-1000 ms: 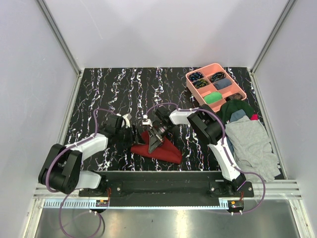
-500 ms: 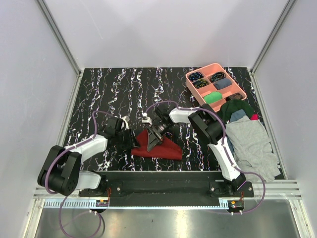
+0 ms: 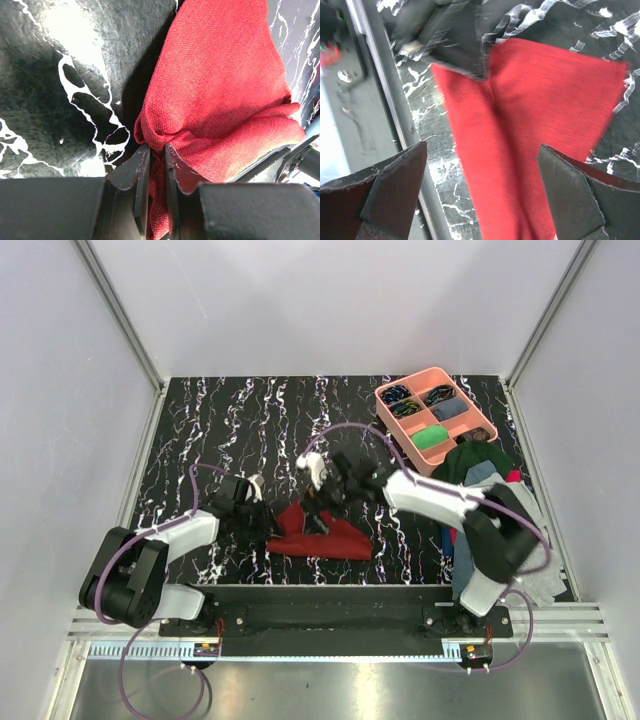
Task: Fold the napkin, place the utensils inside, and roll it up
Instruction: Roll the napkin with the utensil
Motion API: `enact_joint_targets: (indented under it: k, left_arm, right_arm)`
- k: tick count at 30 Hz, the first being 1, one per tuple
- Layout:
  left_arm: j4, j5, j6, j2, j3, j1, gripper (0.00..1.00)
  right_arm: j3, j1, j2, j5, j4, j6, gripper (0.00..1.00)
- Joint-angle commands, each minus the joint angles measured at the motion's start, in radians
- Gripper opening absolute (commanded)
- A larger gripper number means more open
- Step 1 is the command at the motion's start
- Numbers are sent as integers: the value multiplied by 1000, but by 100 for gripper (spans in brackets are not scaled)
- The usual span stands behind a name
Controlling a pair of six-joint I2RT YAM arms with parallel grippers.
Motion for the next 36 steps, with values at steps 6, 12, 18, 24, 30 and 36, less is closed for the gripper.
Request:
enact_joint_targets:
  k: [6,12,18,24,30,36]
  left_arm:
    - [-57,-24,27,57,-11,-8,17]
    - [-74,-26,36,58,9,-8,17]
    - [-80,-27,41,67,22,-8,17]
    - [-82,-15,58,90,39,-8,20]
    - [-82,-9,89,77,99,-8,41]
    - [-179,-87,118,32,182,64,73]
  right_arm:
    - [-225,328,-137,563,201,-197,100]
    - [-205,354,-63,629,206,-260,100]
    - [-193,354,-14,620,201,-299,99]
    - [-179,353,32,660,189,-305,85]
    - [-110,325,78,522,59,-256,54]
    - [-66,261,106,350,-53,-164,40]
